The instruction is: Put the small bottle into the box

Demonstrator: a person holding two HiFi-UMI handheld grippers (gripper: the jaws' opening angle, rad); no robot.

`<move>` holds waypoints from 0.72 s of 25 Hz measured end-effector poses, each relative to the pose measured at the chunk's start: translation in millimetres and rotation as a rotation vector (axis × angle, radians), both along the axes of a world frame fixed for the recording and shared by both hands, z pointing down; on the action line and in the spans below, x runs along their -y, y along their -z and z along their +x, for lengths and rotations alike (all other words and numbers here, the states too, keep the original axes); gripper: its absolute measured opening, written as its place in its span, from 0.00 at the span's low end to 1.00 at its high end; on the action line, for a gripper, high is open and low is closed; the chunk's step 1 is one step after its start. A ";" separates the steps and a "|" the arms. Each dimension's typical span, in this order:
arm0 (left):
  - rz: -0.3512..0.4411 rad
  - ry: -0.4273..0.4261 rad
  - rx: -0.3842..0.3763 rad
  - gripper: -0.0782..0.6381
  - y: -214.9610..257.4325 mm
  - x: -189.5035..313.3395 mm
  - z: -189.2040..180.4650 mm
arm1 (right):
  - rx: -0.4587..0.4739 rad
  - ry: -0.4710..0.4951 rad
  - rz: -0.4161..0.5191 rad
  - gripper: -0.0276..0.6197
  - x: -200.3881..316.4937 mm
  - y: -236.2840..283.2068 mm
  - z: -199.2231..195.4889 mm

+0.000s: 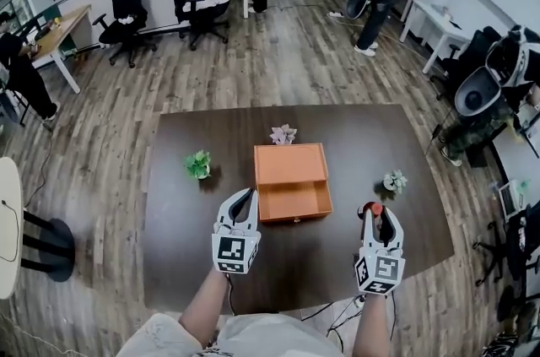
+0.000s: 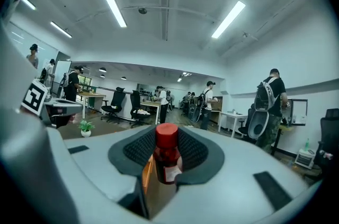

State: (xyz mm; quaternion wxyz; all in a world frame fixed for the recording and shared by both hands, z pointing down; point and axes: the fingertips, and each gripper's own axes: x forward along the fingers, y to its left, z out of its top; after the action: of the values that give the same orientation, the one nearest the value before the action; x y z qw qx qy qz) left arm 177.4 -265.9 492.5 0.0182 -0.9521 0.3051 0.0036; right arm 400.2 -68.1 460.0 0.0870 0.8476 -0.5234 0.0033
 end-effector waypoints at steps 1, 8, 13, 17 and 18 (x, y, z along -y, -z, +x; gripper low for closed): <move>-0.002 0.019 -0.002 0.11 -0.5 4.6 -4.0 | 0.000 0.016 0.002 0.24 8.2 0.5 -0.1; 0.013 0.109 0.009 0.11 9.3 19.7 -36.7 | 0.005 0.099 0.051 0.24 44.0 10.9 -9.6; 0.030 0.171 0.008 0.11 17.9 20.3 -55.2 | 0.000 0.158 0.083 0.24 59.9 21.4 -13.6; 0.043 0.220 0.020 0.11 20.0 22.7 -59.6 | 0.013 0.205 0.106 0.24 76.7 22.2 -9.2; 0.044 0.233 0.022 0.11 20.3 22.8 -59.7 | 0.017 0.218 0.108 0.24 81.5 21.8 -7.3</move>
State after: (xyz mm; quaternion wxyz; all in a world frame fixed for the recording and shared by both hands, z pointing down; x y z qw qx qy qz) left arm 117.8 -288.7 472.2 0.0428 -0.9095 0.4134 -0.0023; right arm 392.9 -149.6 438.2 0.0365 0.7891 -0.6126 -0.0270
